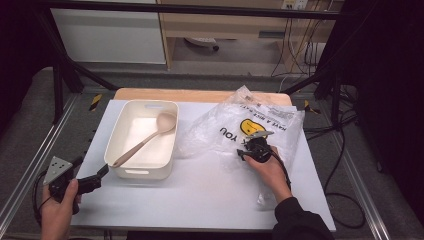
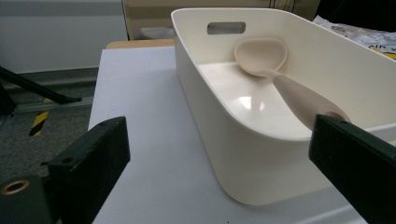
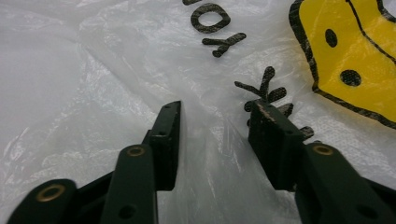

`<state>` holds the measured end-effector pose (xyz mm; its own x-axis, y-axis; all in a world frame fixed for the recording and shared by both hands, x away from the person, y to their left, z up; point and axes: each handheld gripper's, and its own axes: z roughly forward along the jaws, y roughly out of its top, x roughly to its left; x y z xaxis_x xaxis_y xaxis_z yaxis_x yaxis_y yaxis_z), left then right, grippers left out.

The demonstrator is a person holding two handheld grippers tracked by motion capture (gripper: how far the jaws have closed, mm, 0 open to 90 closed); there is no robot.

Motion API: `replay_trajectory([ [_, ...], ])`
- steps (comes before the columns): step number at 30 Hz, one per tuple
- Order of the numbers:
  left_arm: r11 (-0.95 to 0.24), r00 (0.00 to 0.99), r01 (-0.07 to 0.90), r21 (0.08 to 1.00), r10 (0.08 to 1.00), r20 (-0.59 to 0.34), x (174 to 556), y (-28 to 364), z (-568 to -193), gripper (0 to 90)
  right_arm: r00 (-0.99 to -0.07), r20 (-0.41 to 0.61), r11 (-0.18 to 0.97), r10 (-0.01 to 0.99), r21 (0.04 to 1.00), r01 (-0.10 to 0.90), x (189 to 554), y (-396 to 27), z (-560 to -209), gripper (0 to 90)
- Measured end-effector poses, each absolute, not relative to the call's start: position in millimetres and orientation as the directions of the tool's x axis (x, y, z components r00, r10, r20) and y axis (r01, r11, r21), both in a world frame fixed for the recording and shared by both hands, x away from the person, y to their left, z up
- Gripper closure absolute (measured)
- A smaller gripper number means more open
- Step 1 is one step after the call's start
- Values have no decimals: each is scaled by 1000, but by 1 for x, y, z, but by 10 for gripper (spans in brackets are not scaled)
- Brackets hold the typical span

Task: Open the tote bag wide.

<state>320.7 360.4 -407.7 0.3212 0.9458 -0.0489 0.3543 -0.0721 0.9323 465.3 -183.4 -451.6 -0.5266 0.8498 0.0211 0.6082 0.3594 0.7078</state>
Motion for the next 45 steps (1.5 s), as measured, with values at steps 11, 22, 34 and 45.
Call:
replay_trajectory([
  [11, -73, 320, 352, 933, 946, -46, 321, 361, -407, 49, -523, 75, 317, 849, 720, 618, 470, -190, -450, 900],
  [22, -45, 326, 326, 944, 943, -67, 319, 360, -395, 52, -547, 99, 304, 831, 743, 597, 460, -184, -434, 900],
  [34, -89, 413, 294, 952, 910, -42, 320, 328, -359, 50, -551, 126, 303, 825, 726, 618, 450, -175, -426, 900],
  [45, -123, 516, 280, 952, 855, -41, 325, 284, -343, 64, -550, 106, 286, 828, 764, 578, 444, -172, -411, 900],
])
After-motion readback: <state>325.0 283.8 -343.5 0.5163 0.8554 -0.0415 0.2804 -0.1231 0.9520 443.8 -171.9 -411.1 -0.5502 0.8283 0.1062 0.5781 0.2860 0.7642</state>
